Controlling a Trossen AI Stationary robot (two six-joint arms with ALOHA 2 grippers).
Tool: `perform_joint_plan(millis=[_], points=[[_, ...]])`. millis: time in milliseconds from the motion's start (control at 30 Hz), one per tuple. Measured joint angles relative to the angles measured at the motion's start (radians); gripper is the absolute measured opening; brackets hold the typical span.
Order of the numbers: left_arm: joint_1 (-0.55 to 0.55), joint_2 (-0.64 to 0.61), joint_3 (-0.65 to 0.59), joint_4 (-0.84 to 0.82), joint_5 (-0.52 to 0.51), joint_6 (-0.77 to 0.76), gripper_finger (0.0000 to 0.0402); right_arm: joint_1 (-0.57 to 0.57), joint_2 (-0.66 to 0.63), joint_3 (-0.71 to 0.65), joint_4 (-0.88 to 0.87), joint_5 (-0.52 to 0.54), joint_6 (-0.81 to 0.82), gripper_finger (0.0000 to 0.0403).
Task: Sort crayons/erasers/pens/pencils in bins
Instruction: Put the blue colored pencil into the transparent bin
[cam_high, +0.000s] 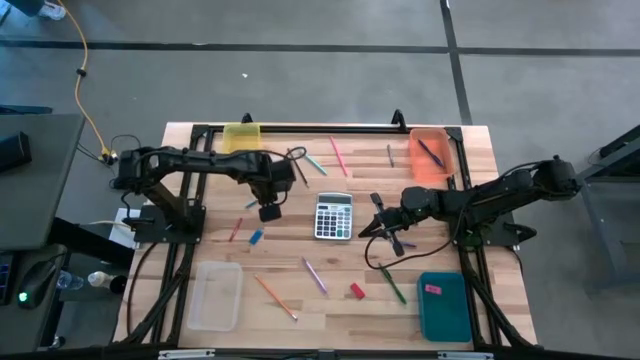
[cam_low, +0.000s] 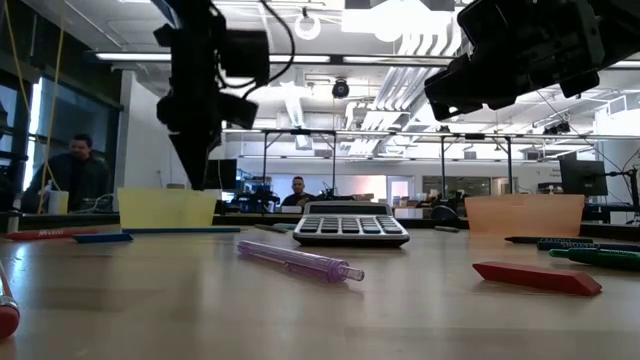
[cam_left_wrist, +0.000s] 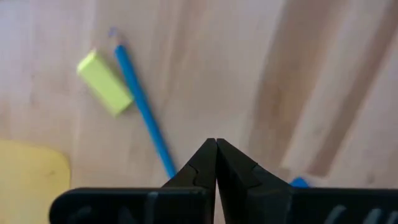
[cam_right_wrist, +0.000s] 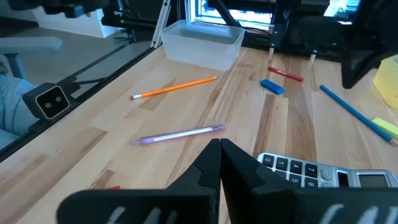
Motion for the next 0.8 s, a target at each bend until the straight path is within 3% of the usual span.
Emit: perform_joint_plan(millis=[167,533,800], points=[[0.060,0.000,-0.052,0.100,-0.037,-0.023,0.0023,0.000,0.000,0.000,0.000,0.000,-0.001,0.0000],[0.133,0.016,-0.133,0.229,-0.039,-0.023,0.0121,0.000,0.000,0.000,0.000,0.000,-0.001,0.0000],[0.133,0.016,-0.195,0.300,-0.042,0.000,0.0131,0.000,0.000,0.000,0.001,0.001,-0.001,0.0000]])
